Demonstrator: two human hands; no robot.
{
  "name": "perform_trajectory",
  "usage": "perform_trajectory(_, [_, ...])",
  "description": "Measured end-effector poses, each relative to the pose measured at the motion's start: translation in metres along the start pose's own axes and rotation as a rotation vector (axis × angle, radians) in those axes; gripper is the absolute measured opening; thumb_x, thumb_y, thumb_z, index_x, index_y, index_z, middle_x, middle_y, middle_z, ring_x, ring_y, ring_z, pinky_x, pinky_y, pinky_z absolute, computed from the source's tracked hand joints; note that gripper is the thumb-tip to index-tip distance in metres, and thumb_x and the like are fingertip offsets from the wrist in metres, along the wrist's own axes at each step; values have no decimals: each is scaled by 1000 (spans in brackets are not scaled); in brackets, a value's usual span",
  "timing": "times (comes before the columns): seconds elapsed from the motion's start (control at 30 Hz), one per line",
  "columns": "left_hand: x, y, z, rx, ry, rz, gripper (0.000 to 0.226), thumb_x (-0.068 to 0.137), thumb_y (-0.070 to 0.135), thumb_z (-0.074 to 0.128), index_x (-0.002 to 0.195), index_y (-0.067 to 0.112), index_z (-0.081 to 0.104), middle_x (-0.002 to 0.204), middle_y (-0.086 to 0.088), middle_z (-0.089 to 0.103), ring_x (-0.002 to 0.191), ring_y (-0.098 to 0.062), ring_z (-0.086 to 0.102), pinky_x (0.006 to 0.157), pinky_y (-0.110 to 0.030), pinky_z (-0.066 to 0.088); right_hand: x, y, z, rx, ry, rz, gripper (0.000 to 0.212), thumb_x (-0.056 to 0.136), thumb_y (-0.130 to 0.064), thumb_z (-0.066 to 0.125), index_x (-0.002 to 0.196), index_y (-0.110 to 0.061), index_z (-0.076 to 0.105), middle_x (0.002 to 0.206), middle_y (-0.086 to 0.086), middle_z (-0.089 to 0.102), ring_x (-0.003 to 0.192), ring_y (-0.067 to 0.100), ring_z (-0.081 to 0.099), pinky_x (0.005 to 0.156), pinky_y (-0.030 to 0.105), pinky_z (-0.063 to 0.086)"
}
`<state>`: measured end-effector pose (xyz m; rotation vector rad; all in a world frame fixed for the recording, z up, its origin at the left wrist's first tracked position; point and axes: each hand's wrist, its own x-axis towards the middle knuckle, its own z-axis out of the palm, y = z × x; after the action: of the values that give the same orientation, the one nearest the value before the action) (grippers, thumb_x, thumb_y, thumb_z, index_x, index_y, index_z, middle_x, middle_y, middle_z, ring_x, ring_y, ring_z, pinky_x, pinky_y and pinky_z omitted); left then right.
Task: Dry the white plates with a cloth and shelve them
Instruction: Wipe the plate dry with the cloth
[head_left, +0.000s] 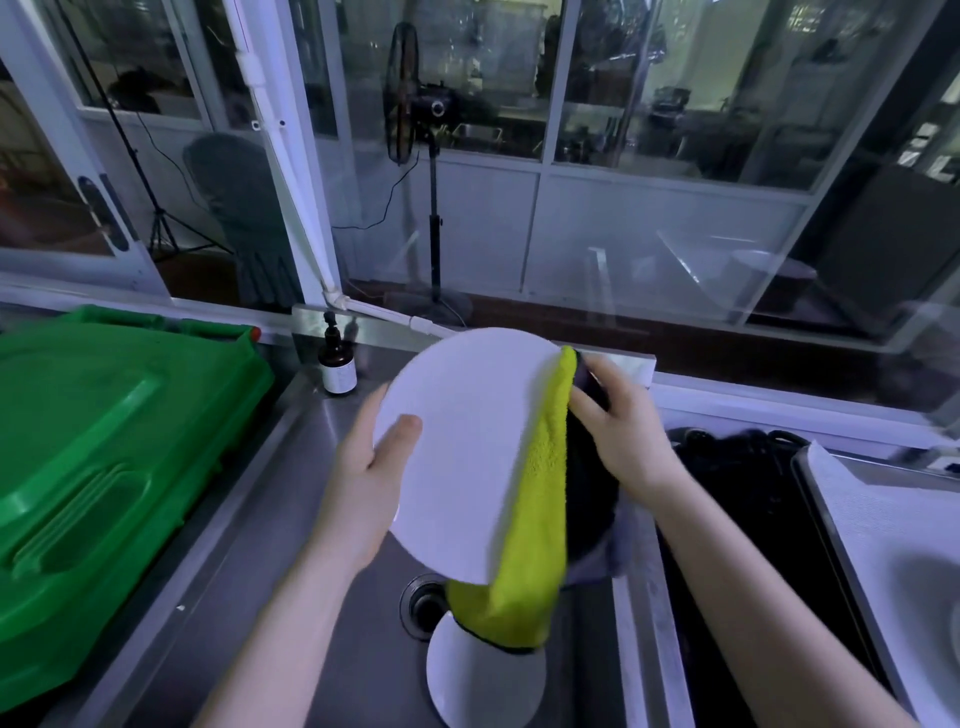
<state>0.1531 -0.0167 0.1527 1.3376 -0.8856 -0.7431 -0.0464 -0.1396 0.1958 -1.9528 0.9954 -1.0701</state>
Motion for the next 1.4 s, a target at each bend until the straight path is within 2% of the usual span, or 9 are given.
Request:
perform_trajectory(0.13, [4, 11, -2, 121, -91, 48, 39, 91, 39, 57, 130, 40, 62, 125, 19, 69, 122, -2, 60, 106, -41, 47, 24, -26, -5, -199, -292, -197, 30, 84, -4, 70, 90, -32, 61, 84, -20, 62, 83, -4, 54, 81, 17, 42])
perform_trajectory(0.2, [1, 14, 1, 83, -58, 72, 34, 92, 35, 56, 123, 44, 65, 122, 17, 71, 118, -3, 63, 101, -39, 49, 26, -24, -7, -150, -286, -183, 17, 87, -5, 68, 94, -21, 67, 89, -7, 69, 86, -2, 55, 82, 20, 44])
perform_trajectory(0.4, [-7, 7, 13, -276, 251, -76, 30, 103, 20, 53, 122, 39, 68, 113, 12, 75, 104, -12, 71, 74, -29, 60, -39, 10, 28, 294, 217, 162, 26, 93, -5, 57, 98, -29, 66, 84, -19, 69, 81, 0, 57, 72, 13, 44])
perform_trajectory(0.53, [-9, 3, 16, -250, 231, -158, 30, 104, 20, 52, 117, 42, 68, 111, 18, 75, 101, -5, 70, 71, -21, 57, -59, 21, 43, 382, 309, 276, 26, 91, -6, 56, 98, -29, 66, 87, -11, 69, 81, 5, 58, 74, 21, 46])
perform_trajectory(0.77, [15, 17, -14, 154, -171, -47, 30, 99, 28, 61, 127, 38, 64, 122, 18, 71, 120, -7, 63, 110, -41, 45, -2, -8, 2, -45, -154, -146, 27, 88, -1, 66, 97, -26, 60, 79, -28, 60, 79, -16, 51, 78, 8, 38])
perform_trajectory(0.9, [21, 26, -10, 356, -358, 32, 27, 90, 38, 64, 115, 49, 64, 116, 23, 69, 112, 2, 62, 100, -33, 47, 13, -18, 5, -141, -470, -232, 8, 89, -6, 67, 95, -9, 66, 85, -6, 66, 82, -3, 54, 81, 19, 44])
perform_trajectory(1.03, [11, 15, -12, 88, -155, -19, 35, 76, 44, 71, 111, 48, 68, 115, 16, 73, 108, -5, 68, 91, -34, 52, 9, 0, 0, -87, -243, -190, 18, 90, -12, 62, 91, 5, 60, 77, 13, 58, 78, 3, 45, 75, 28, 41])
perform_trajectory(1.2, [-19, -15, 17, -194, 111, -144, 50, 64, 48, 75, 112, 35, 71, 111, 12, 76, 106, -8, 71, 91, -36, 52, -21, 25, 22, 614, 223, 297, 7, 92, -13, 63, 92, -8, 67, 88, 5, 57, 89, 15, 48, 84, 36, 39])
perform_trajectory(1.4, [-13, -18, 9, -133, 55, -100, 44, 70, 46, 72, 113, 51, 65, 118, 18, 73, 111, -1, 68, 94, -32, 49, -33, 33, 25, 432, 243, 277, 17, 92, -13, 62, 78, -8, 55, 73, 0, 44, 77, 11, 39, 75, 31, 34])
